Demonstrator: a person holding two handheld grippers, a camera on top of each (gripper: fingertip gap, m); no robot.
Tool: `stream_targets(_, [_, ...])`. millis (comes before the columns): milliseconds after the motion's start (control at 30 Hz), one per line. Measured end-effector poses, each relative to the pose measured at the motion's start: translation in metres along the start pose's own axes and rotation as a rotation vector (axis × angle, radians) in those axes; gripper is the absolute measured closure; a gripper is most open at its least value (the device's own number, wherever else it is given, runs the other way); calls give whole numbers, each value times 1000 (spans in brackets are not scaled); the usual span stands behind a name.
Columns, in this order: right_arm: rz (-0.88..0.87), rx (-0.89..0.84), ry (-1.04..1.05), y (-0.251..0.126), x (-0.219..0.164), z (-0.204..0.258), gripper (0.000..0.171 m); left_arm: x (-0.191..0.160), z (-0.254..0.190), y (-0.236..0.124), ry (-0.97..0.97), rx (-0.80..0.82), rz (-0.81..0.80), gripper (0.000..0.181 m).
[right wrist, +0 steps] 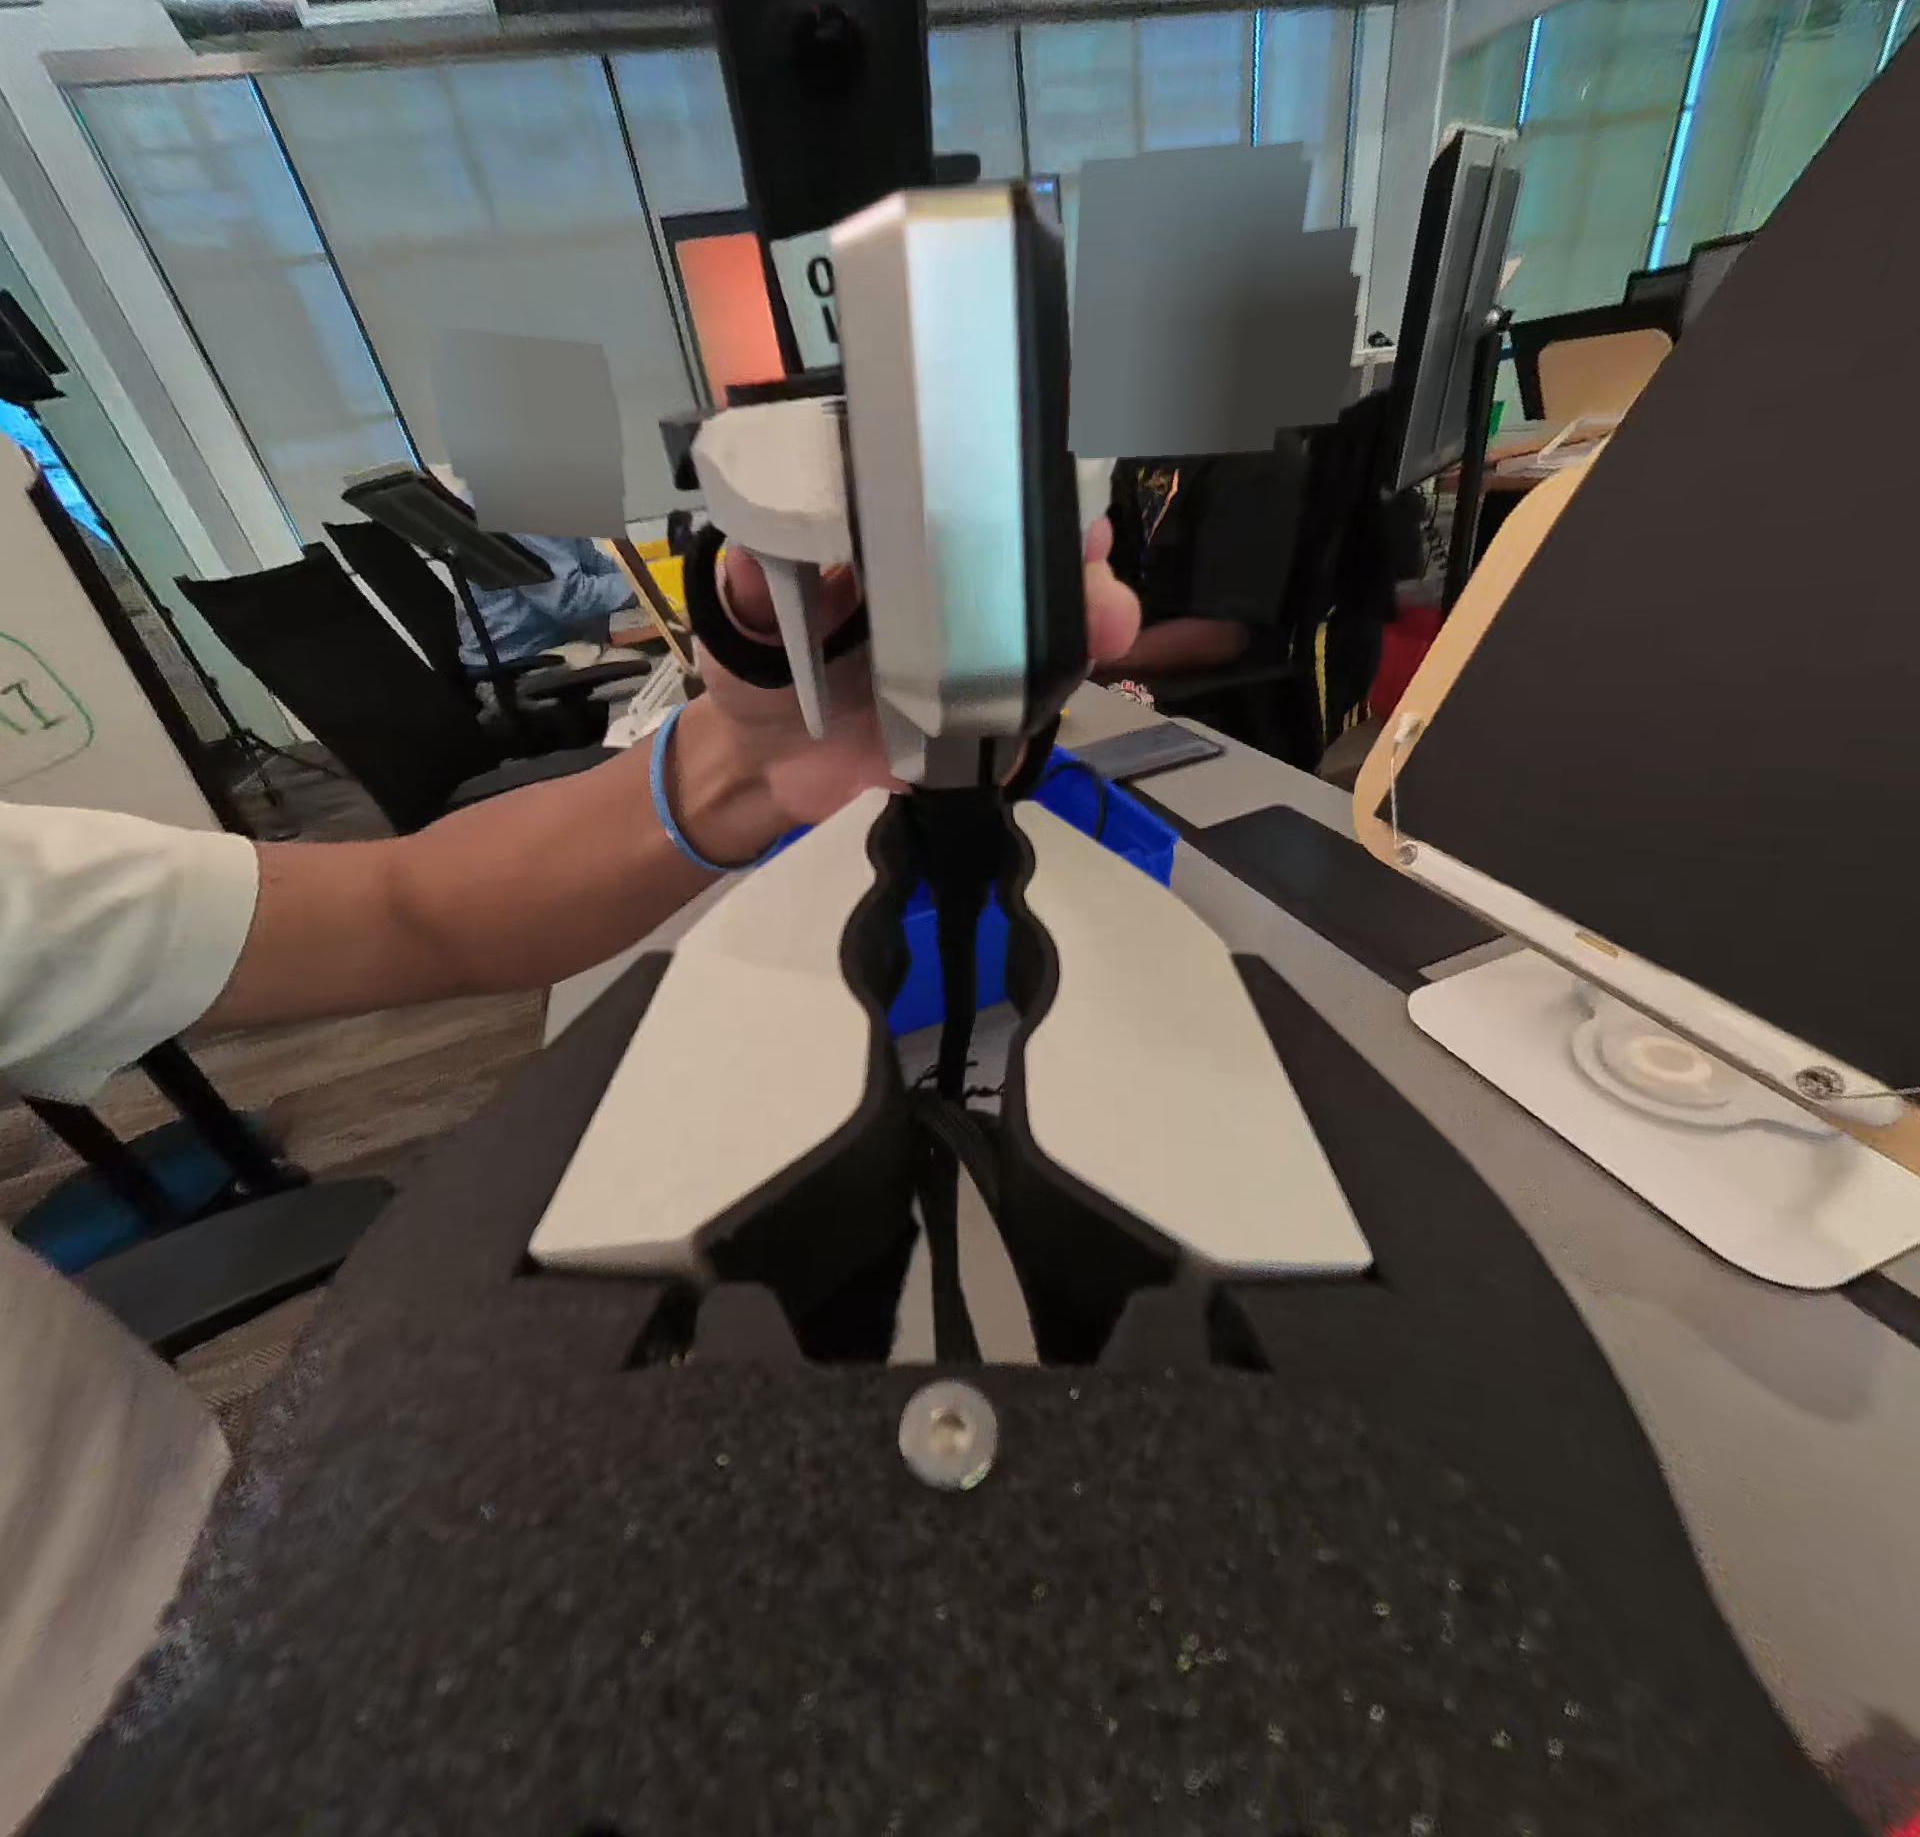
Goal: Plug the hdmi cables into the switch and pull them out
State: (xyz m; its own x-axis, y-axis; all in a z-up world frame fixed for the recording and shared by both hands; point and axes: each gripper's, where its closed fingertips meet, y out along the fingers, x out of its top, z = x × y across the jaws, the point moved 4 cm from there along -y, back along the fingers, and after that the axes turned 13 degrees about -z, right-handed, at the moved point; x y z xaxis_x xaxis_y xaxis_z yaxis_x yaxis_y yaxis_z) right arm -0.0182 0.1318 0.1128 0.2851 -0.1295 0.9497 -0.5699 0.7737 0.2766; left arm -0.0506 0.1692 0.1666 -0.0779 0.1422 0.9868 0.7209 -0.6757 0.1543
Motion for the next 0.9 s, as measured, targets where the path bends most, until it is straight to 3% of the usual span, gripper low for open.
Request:
stream_targets(100, [19,-22,-26,-2,-1,0,157,-4,3,-10,26,75,-1,152])
stream_targets(167, [-15,-41,-30,-10,14,-7,157,-10,6,-27,70,191,30,118])
stream_targets(200, [-29,-53,-36,-16,26,-12,157,-16,5,-40,84,250,50,111])
stream_targets(267, [-31,-109,-112,-29,57,-27,157,-35,-5,-66,100,345,54,111])
stream_targets(400, [-16,-250,-317,-50,128,-70,156,-96,-47,-104,-17,430,-39,133])
stream_targets(500, [84,-328,-430,-59,141,-111,156,-150,-78,-119,-107,471,-13,136])
stream_targets(567, [159,-340,-433,-69,122,-137,157,-175,-99,-124,-149,493,-5,136])
stream_targets(667, [262,-344,-353,-96,63,-173,157,-195,-127,-132,-193,512,-38,138])
stream_targets(900, [604,-382,90,-164,-73,-224,156,-215,-154,-150,-175,601,-24,141])
